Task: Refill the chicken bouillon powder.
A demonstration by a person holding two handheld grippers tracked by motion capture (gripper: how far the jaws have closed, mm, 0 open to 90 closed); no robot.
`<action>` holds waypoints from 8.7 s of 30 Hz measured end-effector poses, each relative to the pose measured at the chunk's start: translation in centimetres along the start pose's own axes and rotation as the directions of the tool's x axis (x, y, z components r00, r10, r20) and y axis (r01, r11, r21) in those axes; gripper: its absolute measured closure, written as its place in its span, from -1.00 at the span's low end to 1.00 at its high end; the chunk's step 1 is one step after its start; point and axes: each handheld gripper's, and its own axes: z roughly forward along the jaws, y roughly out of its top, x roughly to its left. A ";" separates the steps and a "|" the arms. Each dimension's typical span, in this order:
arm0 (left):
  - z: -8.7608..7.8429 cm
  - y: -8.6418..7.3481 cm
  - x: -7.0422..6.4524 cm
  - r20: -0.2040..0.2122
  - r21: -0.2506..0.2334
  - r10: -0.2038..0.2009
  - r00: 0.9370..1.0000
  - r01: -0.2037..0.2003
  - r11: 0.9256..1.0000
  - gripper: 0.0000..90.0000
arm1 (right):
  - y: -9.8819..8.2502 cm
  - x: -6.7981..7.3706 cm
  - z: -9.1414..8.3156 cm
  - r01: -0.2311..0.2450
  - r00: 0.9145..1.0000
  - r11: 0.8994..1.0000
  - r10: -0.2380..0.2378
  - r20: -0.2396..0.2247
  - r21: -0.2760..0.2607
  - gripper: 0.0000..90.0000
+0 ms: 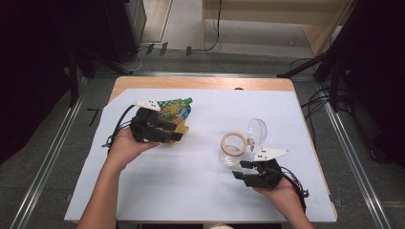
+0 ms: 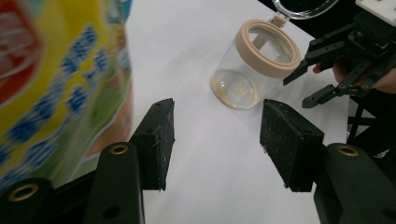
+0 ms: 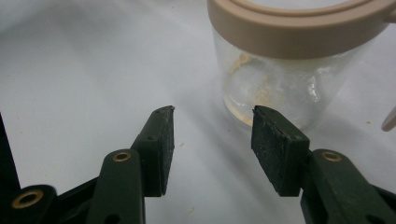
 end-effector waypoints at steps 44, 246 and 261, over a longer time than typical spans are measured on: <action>-2.0 -2.0 4.1 -0.109 -0.017 -0.104 0.989 0.103 0.995 0.36 | 0.3 1.3 1.3 0.057 0.997 0.998 -0.057 -0.044 0.012 0.09; 4.5 8.2 -8.0 -0.010 -0.019 -0.119 0.993 0.119 0.993 0.58 | 8.6 9.7 7.3 0.086 0.960 0.977 -0.133 -0.245 -0.193 0.50; 4.5 8.3 -8.0 -0.004 0.000 -0.130 0.991 0.130 0.991 0.55 | 8.6 9.9 7.3 0.071 0.955 0.978 -0.124 -0.270 -0.198 0.50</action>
